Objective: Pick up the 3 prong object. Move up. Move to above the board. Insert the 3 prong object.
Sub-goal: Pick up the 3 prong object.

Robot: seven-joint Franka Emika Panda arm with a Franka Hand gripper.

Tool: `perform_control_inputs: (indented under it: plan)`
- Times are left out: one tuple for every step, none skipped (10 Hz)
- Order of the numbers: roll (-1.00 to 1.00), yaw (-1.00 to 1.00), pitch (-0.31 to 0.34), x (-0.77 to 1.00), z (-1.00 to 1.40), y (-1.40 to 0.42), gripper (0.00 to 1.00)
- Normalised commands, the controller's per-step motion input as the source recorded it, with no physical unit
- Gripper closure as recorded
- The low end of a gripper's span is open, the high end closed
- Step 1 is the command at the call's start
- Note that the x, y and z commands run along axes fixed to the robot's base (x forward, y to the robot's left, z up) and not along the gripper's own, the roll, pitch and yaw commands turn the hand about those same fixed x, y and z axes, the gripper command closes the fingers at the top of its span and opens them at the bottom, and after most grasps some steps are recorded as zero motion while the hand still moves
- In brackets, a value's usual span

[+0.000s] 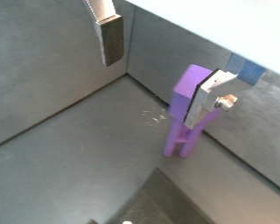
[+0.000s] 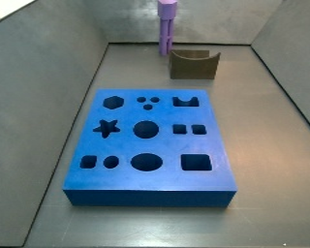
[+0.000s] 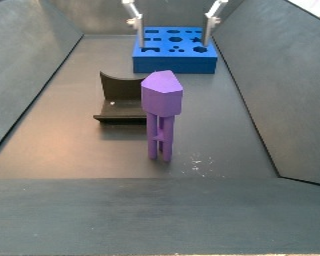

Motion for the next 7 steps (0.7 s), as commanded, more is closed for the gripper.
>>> perform_control_inputs:
  plan:
    - [0.00,0.04,0.071,1.00,-0.02,0.27,0.00]
    - [0.00,0.05,0.036,1.00,-0.07,0.25,0.00]
    - [-0.02,0.07,0.000,1.00,-0.07,0.27,0.00]
    - [-0.08,0.08,-0.001,1.00,-0.13,0.31,0.00]
    - [-0.10,0.18,-0.080,0.87,-0.14,0.35,0.00]
    - [-0.06,0.29,-0.054,0.75,-0.05,0.31,0.00]
    - [0.00,0.43,-0.010,0.61,0.00,0.23,0.00]
